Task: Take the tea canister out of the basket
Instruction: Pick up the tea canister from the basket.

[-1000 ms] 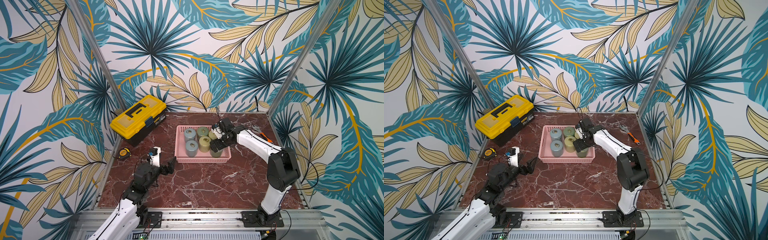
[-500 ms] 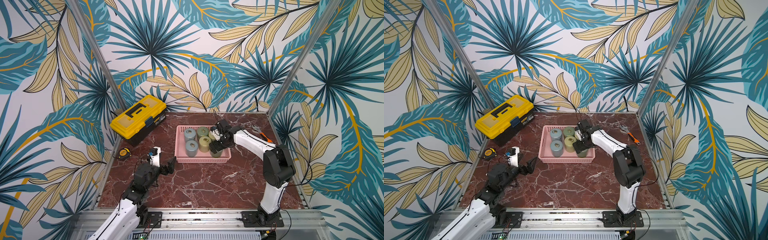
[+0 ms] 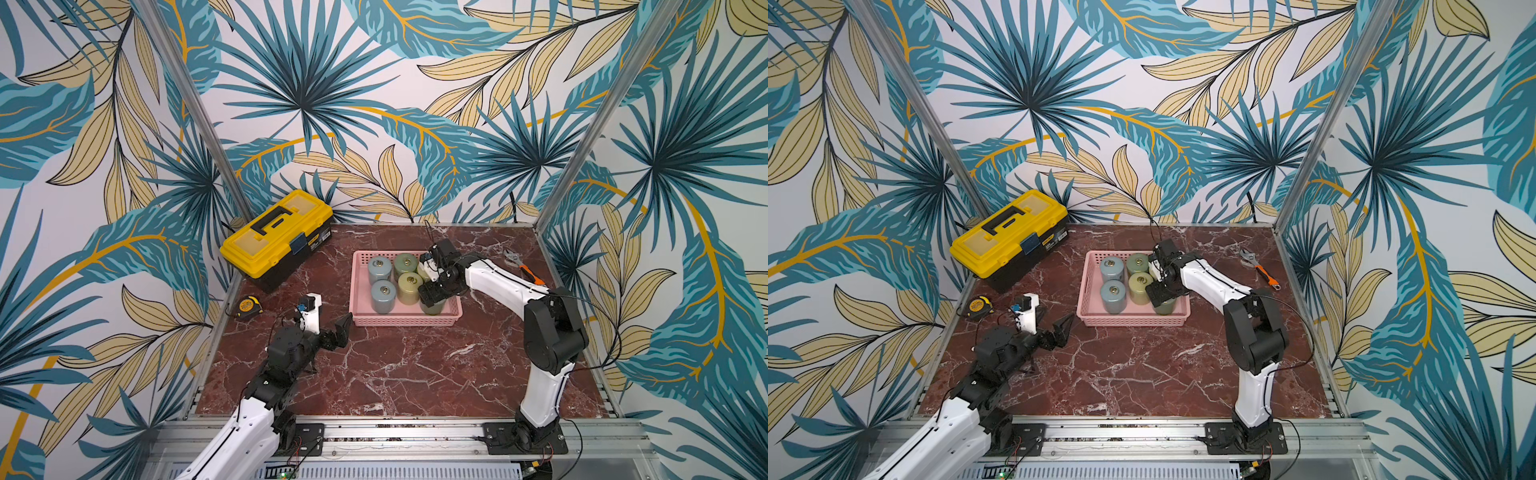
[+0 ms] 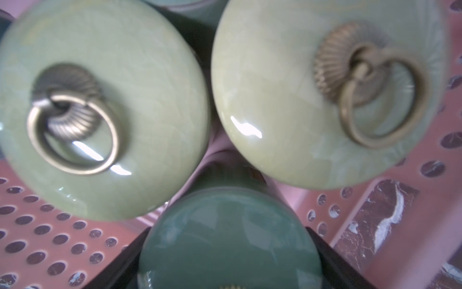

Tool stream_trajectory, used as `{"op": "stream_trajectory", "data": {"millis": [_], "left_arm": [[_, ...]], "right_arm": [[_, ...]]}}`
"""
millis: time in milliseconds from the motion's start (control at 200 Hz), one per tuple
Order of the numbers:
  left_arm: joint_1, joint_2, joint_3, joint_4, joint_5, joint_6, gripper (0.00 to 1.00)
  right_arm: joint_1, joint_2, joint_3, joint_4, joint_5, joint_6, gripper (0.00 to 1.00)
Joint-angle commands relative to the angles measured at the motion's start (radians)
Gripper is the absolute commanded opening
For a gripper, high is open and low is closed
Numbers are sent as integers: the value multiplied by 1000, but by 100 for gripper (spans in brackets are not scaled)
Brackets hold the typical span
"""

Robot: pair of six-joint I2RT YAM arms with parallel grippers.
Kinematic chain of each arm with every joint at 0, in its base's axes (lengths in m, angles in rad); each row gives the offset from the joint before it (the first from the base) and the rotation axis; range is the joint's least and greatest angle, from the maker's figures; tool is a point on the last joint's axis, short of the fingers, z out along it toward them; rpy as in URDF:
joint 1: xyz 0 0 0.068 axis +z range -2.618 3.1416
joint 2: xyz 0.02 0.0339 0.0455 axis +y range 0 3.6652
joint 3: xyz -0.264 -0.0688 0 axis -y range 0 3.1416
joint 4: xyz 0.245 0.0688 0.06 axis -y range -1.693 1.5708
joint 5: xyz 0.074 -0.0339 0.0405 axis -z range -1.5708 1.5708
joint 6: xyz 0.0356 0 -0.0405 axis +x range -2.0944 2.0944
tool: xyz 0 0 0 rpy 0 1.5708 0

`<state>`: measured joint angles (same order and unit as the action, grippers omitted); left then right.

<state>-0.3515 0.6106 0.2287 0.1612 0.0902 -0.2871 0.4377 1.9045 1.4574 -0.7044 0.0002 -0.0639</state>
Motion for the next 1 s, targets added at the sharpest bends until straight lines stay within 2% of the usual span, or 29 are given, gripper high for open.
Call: {"op": "stream_trajectory", "data": {"millis": [0,205,996], "left_arm": [[5,-5,-26,22,-7,9,100],[5,-5,-25,21,-8,8,100],[6,-5,-25,22,-11,8,100]], "right_arm": [[3,18,14,0,0,12,82],[4,1,13,-6,-7,24,62],[13,-182,59,-76,52,68,58]]}}
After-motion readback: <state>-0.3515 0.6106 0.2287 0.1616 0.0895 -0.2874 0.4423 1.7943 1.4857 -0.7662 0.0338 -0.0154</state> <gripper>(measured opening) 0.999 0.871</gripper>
